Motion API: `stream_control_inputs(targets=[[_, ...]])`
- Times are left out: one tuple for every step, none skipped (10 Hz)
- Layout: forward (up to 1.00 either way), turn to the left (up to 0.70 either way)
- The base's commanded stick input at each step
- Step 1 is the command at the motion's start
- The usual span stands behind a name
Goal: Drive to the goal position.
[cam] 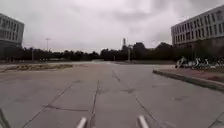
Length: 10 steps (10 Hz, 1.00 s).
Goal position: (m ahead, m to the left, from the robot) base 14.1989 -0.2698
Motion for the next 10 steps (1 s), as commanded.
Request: stream_control_inputs(targets=[[1.0, -0.26], [1.0, -0.02], [1.0, -0.02], [1.0, -0.02], [1.0, -0.06], [1.0, -0.24], [1.0, -0.21], [1.0, -0.02], [1.0, -0.17], [1.0, -0.11]])
